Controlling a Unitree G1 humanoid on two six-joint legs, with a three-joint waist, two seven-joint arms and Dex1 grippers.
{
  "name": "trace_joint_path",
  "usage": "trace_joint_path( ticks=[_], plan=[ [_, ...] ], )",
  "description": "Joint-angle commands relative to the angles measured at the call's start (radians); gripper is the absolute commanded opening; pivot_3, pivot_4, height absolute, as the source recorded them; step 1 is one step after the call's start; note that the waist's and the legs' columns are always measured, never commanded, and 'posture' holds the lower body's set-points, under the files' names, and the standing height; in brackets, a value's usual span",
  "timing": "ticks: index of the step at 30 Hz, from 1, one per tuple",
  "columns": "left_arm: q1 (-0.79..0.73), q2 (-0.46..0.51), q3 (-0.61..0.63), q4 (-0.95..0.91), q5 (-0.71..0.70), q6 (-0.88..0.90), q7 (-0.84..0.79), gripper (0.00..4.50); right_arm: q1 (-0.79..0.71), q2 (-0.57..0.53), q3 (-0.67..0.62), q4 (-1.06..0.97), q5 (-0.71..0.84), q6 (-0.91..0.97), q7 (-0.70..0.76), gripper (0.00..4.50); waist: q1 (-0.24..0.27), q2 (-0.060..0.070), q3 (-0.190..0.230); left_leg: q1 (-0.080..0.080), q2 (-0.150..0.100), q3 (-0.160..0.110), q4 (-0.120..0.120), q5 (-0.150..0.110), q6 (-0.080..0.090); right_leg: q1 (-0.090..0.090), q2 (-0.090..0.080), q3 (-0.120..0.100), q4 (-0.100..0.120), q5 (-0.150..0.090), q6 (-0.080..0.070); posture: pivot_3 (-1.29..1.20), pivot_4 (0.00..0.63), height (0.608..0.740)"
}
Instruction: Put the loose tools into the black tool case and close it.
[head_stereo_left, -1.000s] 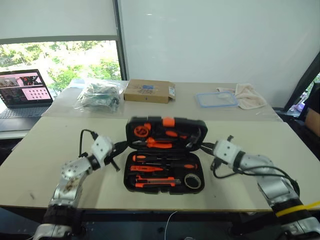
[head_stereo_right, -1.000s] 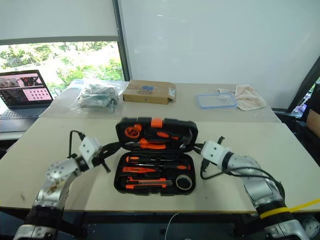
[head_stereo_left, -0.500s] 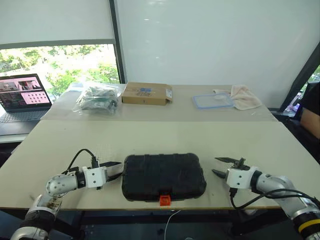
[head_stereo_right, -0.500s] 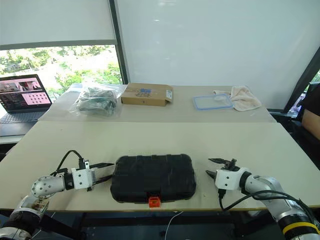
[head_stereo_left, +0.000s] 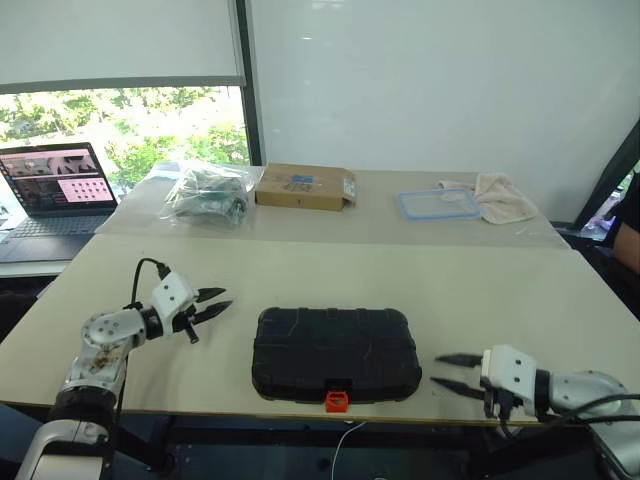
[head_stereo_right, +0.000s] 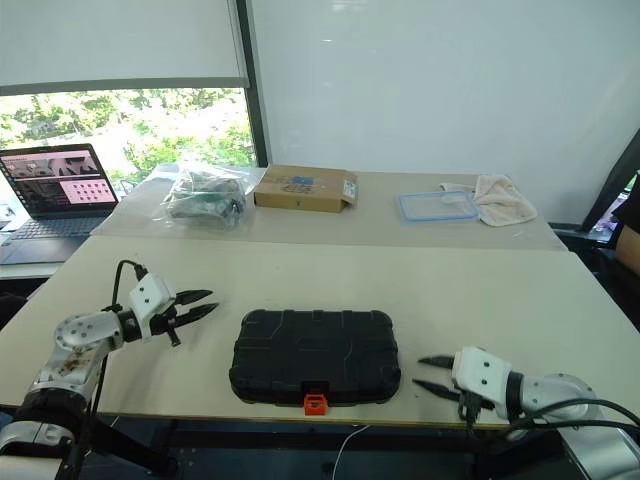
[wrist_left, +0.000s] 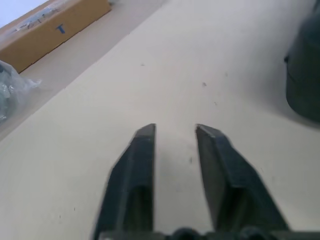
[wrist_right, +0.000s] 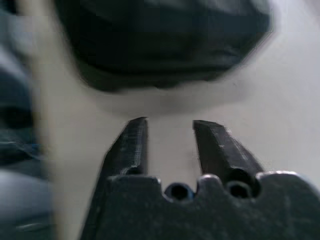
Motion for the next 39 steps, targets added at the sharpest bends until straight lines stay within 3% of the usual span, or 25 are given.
trace_joint_path(
  ticks=[1,5,15,25,31,34,39],
  plan=[
    [-0.082,-0.045,-0.044,0.008,0.038,0.055,-0.009,0.01,0.063,-0.013,0.027,-0.152,0.006,0.104,0.023,0.21,0.003,0.000,0.000,0.000,0.000,0.000,0.000,0.000,0.000,0.000,0.000,0.000,0.000,0.000,0.000,0.00,0.150,0.740],
    [-0.143,-0.095,-0.087,0.032,0.068,0.093,-0.047,0.00,0.056,0.025,0.086,-0.228,-0.020,0.215,0.003,0.09,0.004,-0.003,0.000,-0.001,-0.001,0.000,0.001,0.000,0.000,0.000,0.000,0.000,0.000,0.000,0.000,0.00,0.150,0.740],
    [-0.150,-0.127,-0.143,0.040,0.090,0.127,-0.180,0.00,-0.201,0.218,0.179,-0.133,-0.181,0.288,-0.100,0.09,-0.005,-0.006,0.002,-0.004,-0.001,0.000,0.002,0.001,-0.001,-0.004,0.004,0.001,0.000,0.000,-0.001,0.00,0.150,0.740],
    [0.007,-0.114,-0.011,-0.213,-0.023,0.315,-0.099,0.00,-0.469,0.332,0.167,0.147,-0.299,0.225,-0.153,0.09,-0.014,-0.006,0.002,-0.015,-0.001,0.000,0.004,0.006,-0.010,-0.015,0.004,0.001,0.003,0.000,-0.001,0.00,0.150,0.740],
    [0.039,-0.126,0.098,-0.371,-0.098,0.391,0.022,0.00,-0.441,0.316,0.082,0.146,-0.216,0.267,-0.115,0.09,-0.005,-0.006,0.002,-0.018,0.000,-0.001,0.003,0.006,-0.010,-0.015,0.003,0.000,0.002,0.000,-0.001,0.00,0.150,0.740],
    [0.019,-0.112,0.103,-0.451,-0.171,0.459,-0.028,0.00,-0.344,0.313,-0.016,0.009,-0.051,0.427,-0.087,0.78,0.005,-0.006,0.002,-0.018,0.000,-0.002,0.003,0.006,-0.010,-0.014,0.002,-0.001,0.002,0.001,0.000,0.00,0.150,0.740],
    [-0.038,-0.093,-0.021,-0.521,-0.159,0.519,-0.129,0.00,-0.194,0.359,-0.043,-0.206,0.033,0.568,-0.166,2.54,0.004,-0.006,0.002,-0.018,-0.001,-0.002,0.003,0.006,-0.009,-0.013,0.002,-0.001,0.002,0.001,0.001,0.00,0.150,0.740]
  ],
)
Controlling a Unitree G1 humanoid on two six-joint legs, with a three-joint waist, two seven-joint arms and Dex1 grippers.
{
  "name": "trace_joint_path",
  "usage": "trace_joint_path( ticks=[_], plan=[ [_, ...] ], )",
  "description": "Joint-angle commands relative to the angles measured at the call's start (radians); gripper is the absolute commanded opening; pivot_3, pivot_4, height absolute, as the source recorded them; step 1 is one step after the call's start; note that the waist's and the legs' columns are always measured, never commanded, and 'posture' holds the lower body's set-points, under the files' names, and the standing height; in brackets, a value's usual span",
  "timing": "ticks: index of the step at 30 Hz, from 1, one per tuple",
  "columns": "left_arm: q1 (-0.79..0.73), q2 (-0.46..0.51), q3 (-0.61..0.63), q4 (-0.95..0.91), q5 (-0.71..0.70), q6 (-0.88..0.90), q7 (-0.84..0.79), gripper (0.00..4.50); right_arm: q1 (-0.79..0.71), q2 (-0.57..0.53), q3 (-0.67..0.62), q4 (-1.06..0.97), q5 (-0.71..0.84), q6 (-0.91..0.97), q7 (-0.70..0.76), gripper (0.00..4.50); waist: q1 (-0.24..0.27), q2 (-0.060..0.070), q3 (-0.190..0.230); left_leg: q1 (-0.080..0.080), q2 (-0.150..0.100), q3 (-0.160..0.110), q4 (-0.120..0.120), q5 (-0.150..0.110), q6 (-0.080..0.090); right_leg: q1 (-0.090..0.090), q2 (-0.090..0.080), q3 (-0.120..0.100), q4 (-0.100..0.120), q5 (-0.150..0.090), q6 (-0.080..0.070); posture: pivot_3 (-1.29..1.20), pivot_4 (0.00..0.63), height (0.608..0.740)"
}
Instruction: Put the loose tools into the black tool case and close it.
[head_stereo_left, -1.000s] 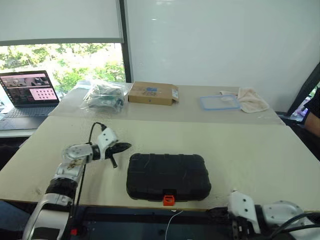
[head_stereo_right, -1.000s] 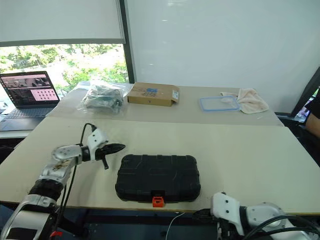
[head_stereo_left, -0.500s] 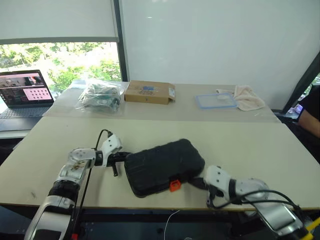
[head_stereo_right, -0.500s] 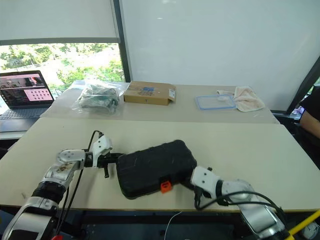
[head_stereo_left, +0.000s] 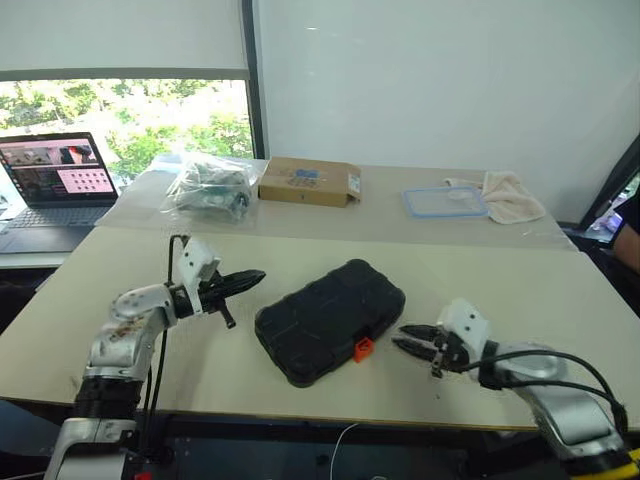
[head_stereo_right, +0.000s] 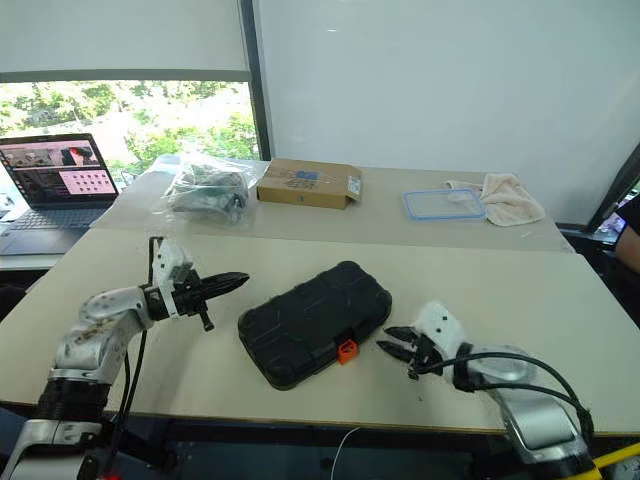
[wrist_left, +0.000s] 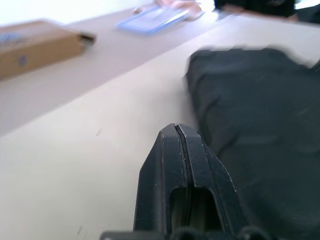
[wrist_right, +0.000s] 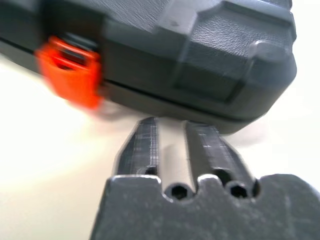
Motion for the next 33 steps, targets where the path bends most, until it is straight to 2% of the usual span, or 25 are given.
trace_joint_path(
  ticks=[1,2,3,9,13,21,33],
  plan=[
    [-0.060,-0.003,-0.111,-0.043,0.029,0.008,-0.069,0.00,0.071,0.052,-0.009,-0.158,0.052,0.089,-0.081,2.76,-0.002,0.000,0.000,0.001,-0.001,0.000,0.000,0.000,0.000,0.000,0.000,0.000,0.000,0.000,0.000,0.00,0.150,0.740],
    [-0.074,-0.013,-0.134,-0.032,0.041,0.000,-0.075,0.00,0.086,0.070,0.002,-0.175,0.048,0.102,-0.104,3.23,-0.002,0.000,0.000,0.001,-0.002,0.000,0.000,0.000,0.000,0.000,0.000,0.001,-0.001,0.000,0.000,0.00,0.150,0.740],
    [-0.088,-0.026,-0.156,-0.016,0.052,-0.008,-0.080,0.00,0.098,0.090,0.018,-0.187,0.037,0.110,-0.126,3.49,-0.002,0.000,0.000,0.002,-0.002,0.000,0.001,0.000,0.000,0.000,0.000,0.001,-0.002,0.000,0.000,0.00,0.150,0.740],
    [-0.152,-0.081,-0.245,0.118,0.145,-0.095,-0.086,0.00,0.083,0.202,0.103,-0.192,-0.007,0.170,-0.253,3.49,-0.010,0.000,0.000,0.004,-0.001,0.000,0.000,-0.001,0.001,0.000,0.003,0.003,0.000,0.001,-0.002,0.00,0.150,0.740],
    [-0.166,-0.102,-0.258,0.167,0.172,-0.125,-0.083,0.00,0.081,0.251,0.138,-0.184,-0.035,0.176,-0.307,3.49,-0.009,0.000,0.000,0.004,-0.001,-0.001,0.000,-0.001,0.002,0.000,0.004,0.003,0.001,0.001,-0.003,0.00,0.150,0.740],
    [-0.165,-0.107,-0.262,0.209,0.196,-0.147,-0.091,0.00,0.078,0.312,0.164,-0.143,-0.057,0.143,-0.337,3.49,-0.010,0.000,0.000,0.004,-0.001,-0.001,0.001,-0.001,0.002,0.000,0.004,0.003,0.000,0.001,-0.003,0.00,0.150,0.740],
    [-0.148,-0.094,-0.275,0.188,0.227,-0.135,-0.091,0.00,0.042,0.346,0.174,-0.050,-0.093,0.094,-0.336,3.49,-0.014,0.000,0.000,0.004,-0.001,-0.001,0.001,-0.001,0.002,0.000,0.004,0.003,0.001,0.001,-0.003,0.00,0.150,0.740]
  ],
)
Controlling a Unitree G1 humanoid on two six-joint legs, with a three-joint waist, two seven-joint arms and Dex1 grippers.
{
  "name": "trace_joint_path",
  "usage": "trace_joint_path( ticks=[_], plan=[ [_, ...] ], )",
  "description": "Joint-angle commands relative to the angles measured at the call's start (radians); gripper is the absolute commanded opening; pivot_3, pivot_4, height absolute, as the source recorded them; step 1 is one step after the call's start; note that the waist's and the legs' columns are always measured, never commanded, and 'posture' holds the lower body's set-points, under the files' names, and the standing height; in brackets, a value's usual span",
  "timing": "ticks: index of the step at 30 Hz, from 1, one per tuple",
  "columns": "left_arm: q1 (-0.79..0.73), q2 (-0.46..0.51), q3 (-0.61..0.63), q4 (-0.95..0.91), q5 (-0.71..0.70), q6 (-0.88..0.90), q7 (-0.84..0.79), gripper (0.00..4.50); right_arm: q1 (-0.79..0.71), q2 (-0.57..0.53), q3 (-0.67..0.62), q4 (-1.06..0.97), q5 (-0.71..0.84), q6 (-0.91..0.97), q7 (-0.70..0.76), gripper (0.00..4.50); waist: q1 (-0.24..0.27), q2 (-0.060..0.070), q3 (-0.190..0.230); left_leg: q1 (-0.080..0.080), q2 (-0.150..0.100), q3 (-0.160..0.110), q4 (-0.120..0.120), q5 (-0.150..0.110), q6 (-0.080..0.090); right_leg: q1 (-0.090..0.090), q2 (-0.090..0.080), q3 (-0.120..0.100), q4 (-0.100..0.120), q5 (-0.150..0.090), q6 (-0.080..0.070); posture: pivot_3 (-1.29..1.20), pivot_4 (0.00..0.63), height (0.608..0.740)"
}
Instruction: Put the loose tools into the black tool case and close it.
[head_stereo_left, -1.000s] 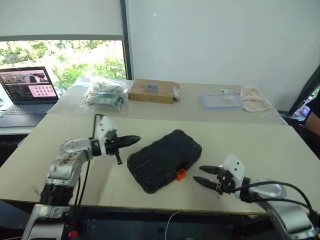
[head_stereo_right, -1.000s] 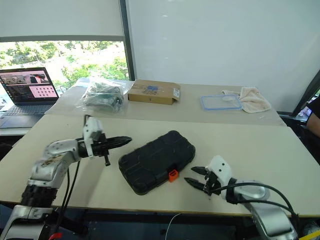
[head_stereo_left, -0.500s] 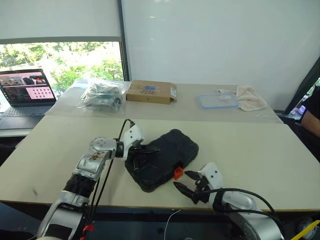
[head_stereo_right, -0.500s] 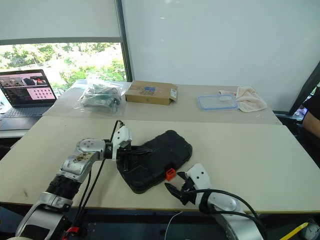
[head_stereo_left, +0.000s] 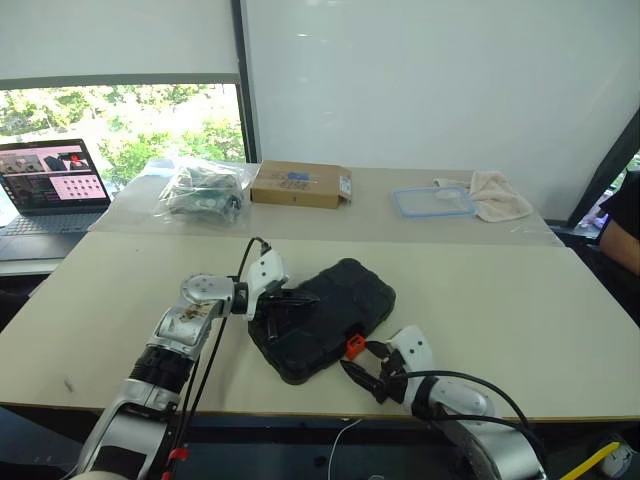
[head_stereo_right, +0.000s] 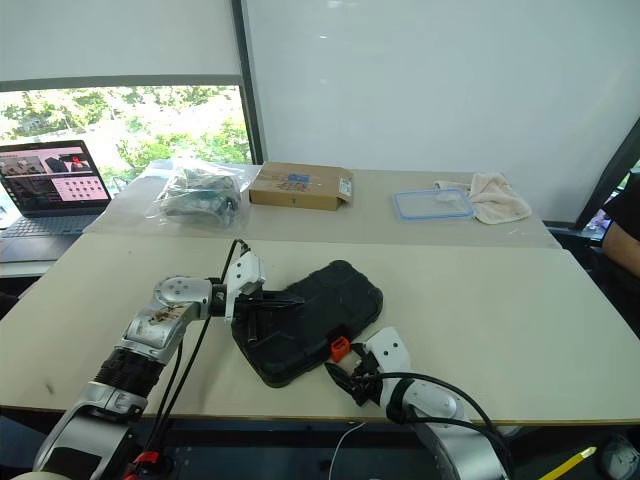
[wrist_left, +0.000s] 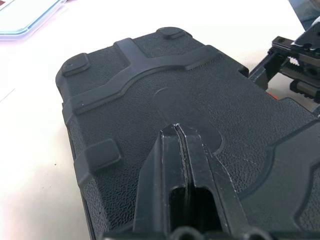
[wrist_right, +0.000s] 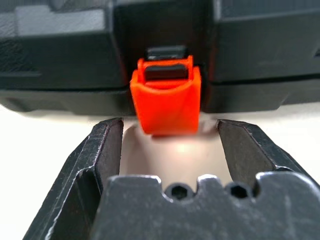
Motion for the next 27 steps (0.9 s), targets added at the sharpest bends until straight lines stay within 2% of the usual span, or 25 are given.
trace_joint_path(
  ticks=[1,2,3,8,9,10,27],
  plan=[
    [0.018,0.018,-0.021,-0.007,0.033,0.006,-0.001,0.00,-0.010,0.006,-0.005,-0.004,0.000,-0.037,0.004,3.49,-0.001,0.000,0.000,0.000,0.000,0.000,0.000,0.000,0.000,0.000,0.000,0.000,0.000,0.000,0.000,0.00,0.150,0.740],
    [0.022,0.018,-0.022,-0.010,0.033,0.010,-0.001,0.00,-0.009,0.009,-0.005,-0.005,0.003,-0.043,0.008,3.49,-0.002,0.000,0.000,0.000,0.000,0.000,0.000,0.000,0.000,0.000,0.000,0.000,0.000,0.000,0.000,0.00,0.150,0.740],
    [0.027,0.019,-0.023,-0.013,0.034,0.011,0.000,0.00,-0.008,0.010,-0.006,-0.006,0.004,-0.046,0.010,3.25,-0.002,0.000,0.000,0.000,0.000,0.000,0.000,0.000,0.000,0.000,0.000,0.000,0.000,0.000,0.000,0.00,0.150,0.740],
    [0.038,0.018,-0.030,-0.024,0.039,0.015,0.004,0.00,0.000,0.004,-0.006,-0.012,0.003,-0.048,0.019,1.84,-0.006,0.001,-0.001,0.001,0.000,0.000,0.000,0.000,0.000,0.000,0.000,0.000,0.000,0.000,0.000,0.00,0.150,0.740],
    [0.038,0.018,-0.031,-0.025,0.040,0.016,0.005,0.00,0.001,0.003,-0.006,-0.012,0.002,-0.048,0.020,1.42,-0.006,0.001,-0.001,0.001,0.000,0.000,0.000,0.000,0.000,0.000,0.000,0.000,0.000,0.000,0.000,0.00,0.150,0.740],
    [0.039,0.018,-0.034,-0.025,0.044,0.015,0.007,0.00,0.003,-0.003,-0.006,-0.014,0.001,-0.046,0.024,1.28,-0.006,0.001,-0.001,0.001,0.000,0.000,0.000,0.000,0.000,0.000,0.000,0.000,0.000,0.000,0.000,0.00,0.150,0.740],
    [0.048,0.028,-0.069,-0.006,0.084,0.000,-0.003,0.00,0.014,-0.052,-0.042,-0.057,0.026,-0.112,0.083,1.27,-0.005,0.003,-0.003,0.002,0.000,0.000,0.000,-0.001,0.001,0.002,0.000,0.000,0.000,0.000,0.000,0.00,0.150,0.740]
  ],
)
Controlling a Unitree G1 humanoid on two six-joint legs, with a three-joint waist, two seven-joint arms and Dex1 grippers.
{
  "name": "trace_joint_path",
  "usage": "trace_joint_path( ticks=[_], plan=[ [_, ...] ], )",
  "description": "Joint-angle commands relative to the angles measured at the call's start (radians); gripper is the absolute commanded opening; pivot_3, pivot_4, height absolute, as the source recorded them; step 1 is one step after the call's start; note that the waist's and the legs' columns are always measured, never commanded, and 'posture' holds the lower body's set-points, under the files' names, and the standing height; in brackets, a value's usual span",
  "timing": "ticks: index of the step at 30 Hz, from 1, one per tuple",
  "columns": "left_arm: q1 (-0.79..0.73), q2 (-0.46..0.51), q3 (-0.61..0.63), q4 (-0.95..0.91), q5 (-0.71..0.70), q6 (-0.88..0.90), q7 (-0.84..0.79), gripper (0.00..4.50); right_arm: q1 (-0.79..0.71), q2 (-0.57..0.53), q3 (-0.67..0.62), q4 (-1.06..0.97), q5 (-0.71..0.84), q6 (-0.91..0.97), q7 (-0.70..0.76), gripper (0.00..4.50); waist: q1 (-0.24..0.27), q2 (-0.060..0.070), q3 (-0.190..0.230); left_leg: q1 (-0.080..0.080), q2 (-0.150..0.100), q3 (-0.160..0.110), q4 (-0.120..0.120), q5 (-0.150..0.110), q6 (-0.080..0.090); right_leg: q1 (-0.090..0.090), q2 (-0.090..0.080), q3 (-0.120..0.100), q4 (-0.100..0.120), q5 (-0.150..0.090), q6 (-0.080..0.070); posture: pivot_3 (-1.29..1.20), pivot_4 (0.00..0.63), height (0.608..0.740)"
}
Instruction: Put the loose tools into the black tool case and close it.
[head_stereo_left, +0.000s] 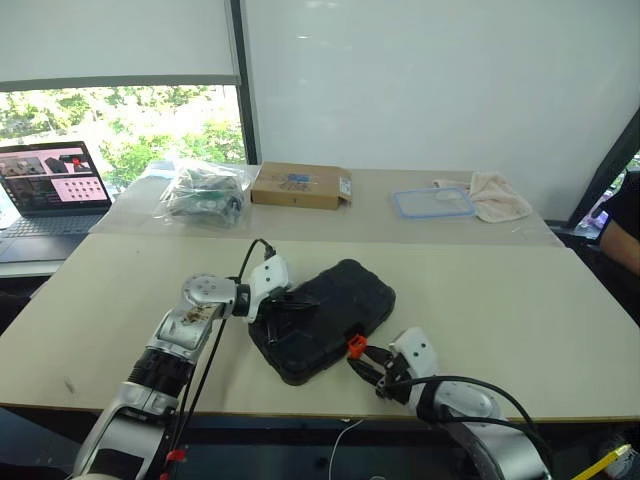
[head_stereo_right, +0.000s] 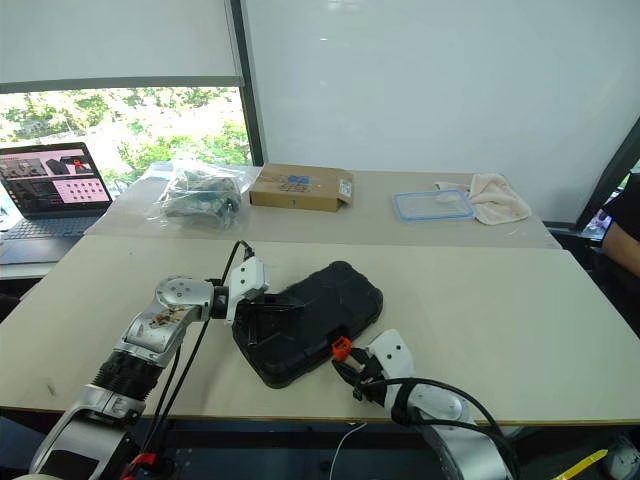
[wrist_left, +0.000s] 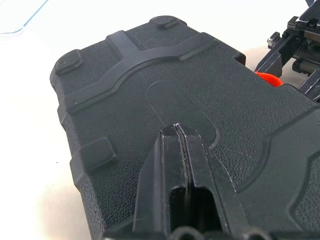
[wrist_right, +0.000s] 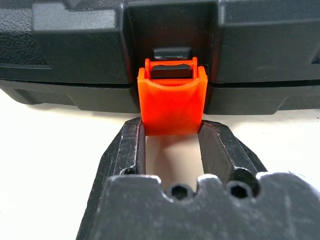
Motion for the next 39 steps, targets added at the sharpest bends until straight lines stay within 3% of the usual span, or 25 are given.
trace_joint_path(
  ticks=[1,30,32,37,39],
  plan=[
    [0.031,0.015,-0.035,0.041,0.039,0.002,-0.012,0.00,-0.006,-0.012,-0.037,-0.065,0.026,-0.051,0.025,1.27,0.000,0.000,0.000,0.000,0.000,0.000,0.000,0.000,0.000,0.000,0.000,0.000,0.000,0.000,0.000,0.00,0.150,0.740],
    [0.045,0.016,-0.052,0.049,0.057,-0.032,-0.014,0.00,-0.097,0.013,-0.021,-0.030,0.039,0.016,0.042,1.27,-0.005,0.000,0.000,0.001,0.000,0.000,0.000,0.000,0.000,0.000,0.000,0.000,0.001,0.000,0.000,0.00,0.150,0.740],
    [0.046,0.016,-0.051,0.047,0.057,-0.031,-0.012,0.00,-0.095,0.002,-0.024,-0.032,0.044,0.027,0.052,2.28,-0.007,0.000,0.000,0.002,0.000,0.000,0.000,0.000,0.000,0.001,0.000,0.000,0.001,0.000,0.000,0.00,0.150,0.740],
    [0.048,0.019,-0.049,0.046,0.056,-0.031,-0.009,0.00,-0.045,-0.055,-0.063,-0.089,0.062,0.003,0.100,3.90,-0.006,0.001,-0.001,0.005,0.001,0.000,0.000,0.000,0.000,0.004,0.000,0.000,0.001,0.000,0.000,0.00,0.150,0.740],
    [0.050,0.020,-0.048,0.044,0.055,-0.030,-0.008,0.00,-0.006,-0.085,-0.089,-0.113,0.075,-0.002,0.116,3.90,-0.006,0.002,-0.001,0.007,0.001,0.000,-0.001,-0.001,0.002,0.006,0.000,0.000,0.000,0.000,0.000,0.00,0.150,0.740]
  ],
)
